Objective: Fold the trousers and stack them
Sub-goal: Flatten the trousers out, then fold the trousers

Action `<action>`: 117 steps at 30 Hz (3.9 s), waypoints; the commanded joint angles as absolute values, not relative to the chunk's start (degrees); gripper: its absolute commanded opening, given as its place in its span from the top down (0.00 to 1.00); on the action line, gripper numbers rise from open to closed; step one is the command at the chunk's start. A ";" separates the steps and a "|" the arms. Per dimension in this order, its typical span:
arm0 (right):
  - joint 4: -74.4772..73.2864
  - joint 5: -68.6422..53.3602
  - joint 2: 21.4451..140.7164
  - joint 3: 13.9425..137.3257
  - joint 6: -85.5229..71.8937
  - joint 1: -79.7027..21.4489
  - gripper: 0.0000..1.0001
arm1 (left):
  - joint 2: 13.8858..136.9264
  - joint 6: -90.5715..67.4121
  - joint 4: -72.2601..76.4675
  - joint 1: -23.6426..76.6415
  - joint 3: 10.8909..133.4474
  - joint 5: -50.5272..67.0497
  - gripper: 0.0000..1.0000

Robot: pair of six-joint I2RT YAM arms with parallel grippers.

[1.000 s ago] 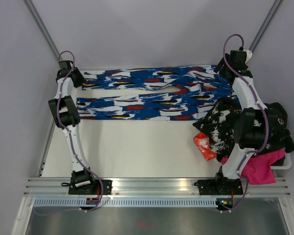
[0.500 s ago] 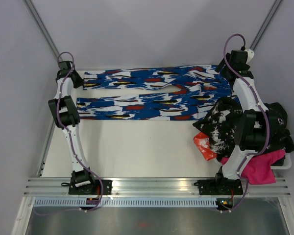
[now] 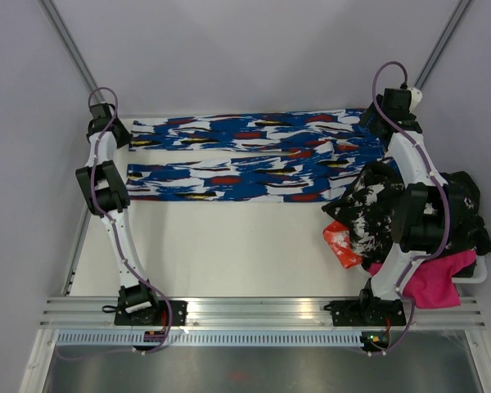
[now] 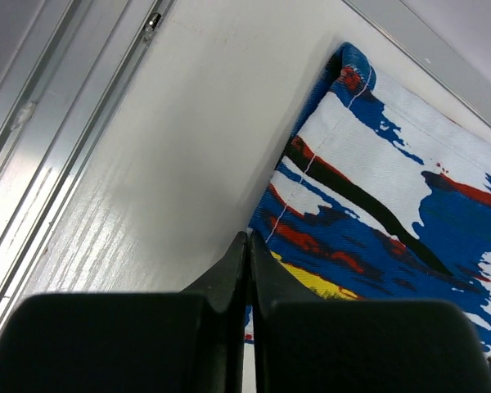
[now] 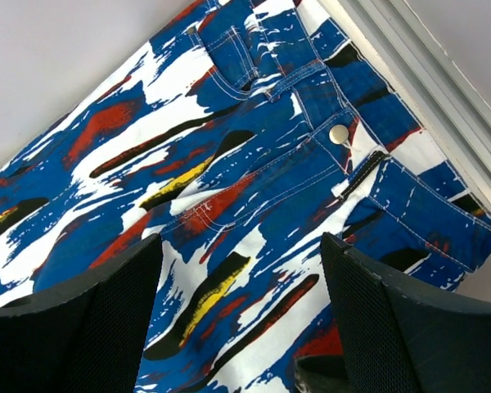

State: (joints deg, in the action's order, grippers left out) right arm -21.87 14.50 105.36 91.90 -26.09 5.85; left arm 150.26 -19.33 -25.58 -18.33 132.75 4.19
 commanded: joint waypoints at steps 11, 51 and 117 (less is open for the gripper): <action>-32.00 18.11 109.17 98.80 -29.79 8.17 0.11 | 134.16 -17.14 -27.86 -18.99 128.42 5.81 0.26; -24.52 15.02 97.65 75.15 -40.33 18.72 0.10 | 102.22 -59.06 -22.67 -18.72 66.09 -6.86 0.30; -8.00 5.71 105.73 83.84 -46.67 20.57 1.00 | 98.97 -41.75 -24.26 -15.91 81.29 -11.69 0.98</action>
State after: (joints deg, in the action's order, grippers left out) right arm -12.36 5.26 108.66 79.88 -47.92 20.10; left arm 102.94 -46.72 -25.61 -15.53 77.12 -7.42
